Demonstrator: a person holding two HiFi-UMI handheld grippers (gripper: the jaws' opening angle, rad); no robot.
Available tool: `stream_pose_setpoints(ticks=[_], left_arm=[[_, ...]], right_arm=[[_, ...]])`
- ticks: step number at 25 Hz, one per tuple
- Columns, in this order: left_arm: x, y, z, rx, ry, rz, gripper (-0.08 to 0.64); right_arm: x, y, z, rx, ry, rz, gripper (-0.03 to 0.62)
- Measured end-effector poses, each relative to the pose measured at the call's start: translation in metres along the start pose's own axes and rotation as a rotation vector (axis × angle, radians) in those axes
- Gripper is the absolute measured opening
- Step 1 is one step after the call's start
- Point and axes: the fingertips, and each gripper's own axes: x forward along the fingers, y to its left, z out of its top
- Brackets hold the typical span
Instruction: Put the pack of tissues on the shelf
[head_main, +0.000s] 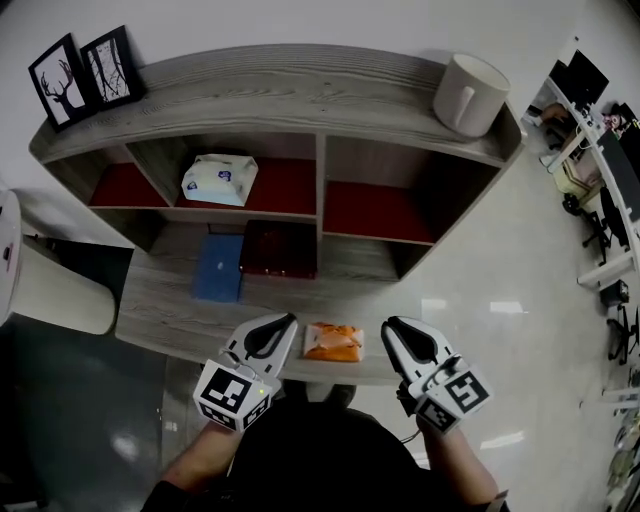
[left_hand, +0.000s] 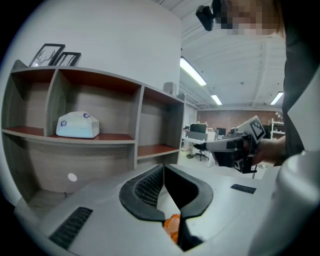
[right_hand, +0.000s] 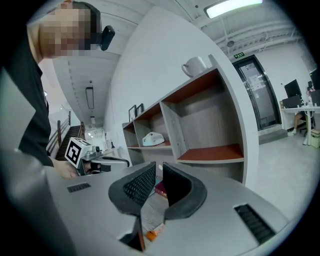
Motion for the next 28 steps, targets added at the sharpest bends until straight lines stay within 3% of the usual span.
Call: stream_pose_setpoints(ticks=[6,14,22,28], left_arm=[[0.013,0.001,-0.043,-0.057,0.083,-0.046,0.018],[0.028,0.0,-0.094,-0.065,0.185,-0.088,0.033],[0.053,-0.012,-0.152,-0.102,0.321,-0.166,0.133],[0.065,-0.022,-0.195,-0.052,0.418,-0.2,0.146]], right_arm=[[0.003,-0.003,-0.013,0.041,0.014,-0.029,0.026],[0.016,-0.009,-0.043,0.085,0.041,-0.034,0.026],[0.03,-0.016,-0.069,0.101,0.077,-0.024,0.026],[0.03,-0.03,-0.081,0.117,0.087,-0.053,0.026]])
